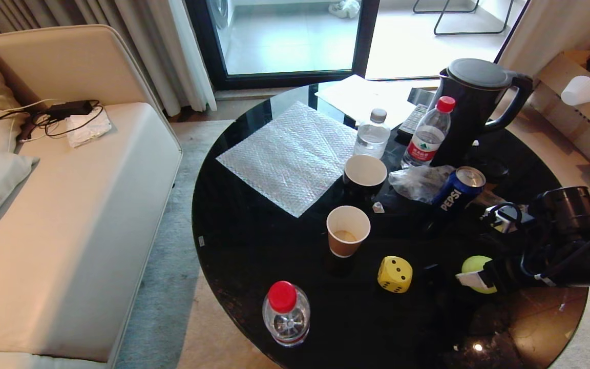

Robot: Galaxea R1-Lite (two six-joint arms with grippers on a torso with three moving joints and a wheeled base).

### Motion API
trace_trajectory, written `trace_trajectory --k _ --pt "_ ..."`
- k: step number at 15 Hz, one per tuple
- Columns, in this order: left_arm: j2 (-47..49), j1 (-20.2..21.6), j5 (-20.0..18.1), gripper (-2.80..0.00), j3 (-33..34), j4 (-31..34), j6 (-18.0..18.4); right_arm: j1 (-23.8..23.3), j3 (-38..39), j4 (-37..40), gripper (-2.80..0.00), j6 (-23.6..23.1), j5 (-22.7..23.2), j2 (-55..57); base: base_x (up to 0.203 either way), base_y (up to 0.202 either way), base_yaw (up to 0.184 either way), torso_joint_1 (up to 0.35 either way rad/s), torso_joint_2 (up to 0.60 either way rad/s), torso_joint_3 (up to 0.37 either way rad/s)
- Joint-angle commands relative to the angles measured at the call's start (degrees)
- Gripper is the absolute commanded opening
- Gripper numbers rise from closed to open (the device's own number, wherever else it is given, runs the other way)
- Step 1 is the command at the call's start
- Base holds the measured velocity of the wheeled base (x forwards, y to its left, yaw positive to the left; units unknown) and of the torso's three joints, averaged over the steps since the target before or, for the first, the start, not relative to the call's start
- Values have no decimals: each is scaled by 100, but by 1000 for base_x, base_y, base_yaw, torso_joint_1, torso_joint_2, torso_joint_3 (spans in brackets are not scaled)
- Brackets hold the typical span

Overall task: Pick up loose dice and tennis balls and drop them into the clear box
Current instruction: Pick up the ball on the table, then put the ball in the box

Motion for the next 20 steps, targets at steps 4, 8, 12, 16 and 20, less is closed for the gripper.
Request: trace_trajectory --k 4,8,12,16,20 --pt "0 0 4 -280 3 6 0 9 -56 -18 -280 -23 22 106 0 0 0 0 0 0" --pt "0 0 4 -280 9 6 0 9 -33 -16 -280 -163 5 118 0 0 0 0 0 0" --pt "0 0 4 -280 0 6 0 2 -23 4 -280 -161 -17 -77 0 0 0 0 0 0" --pt "0 0 4 -280 9 6 0 0 34 72 -280 -141 -33 -387 0 0 0 0 0 0" --pt "0 0 4 -280 9 6 0 -2 193 116 -280 -100 -101 -896 0 0 0 0 0 0"
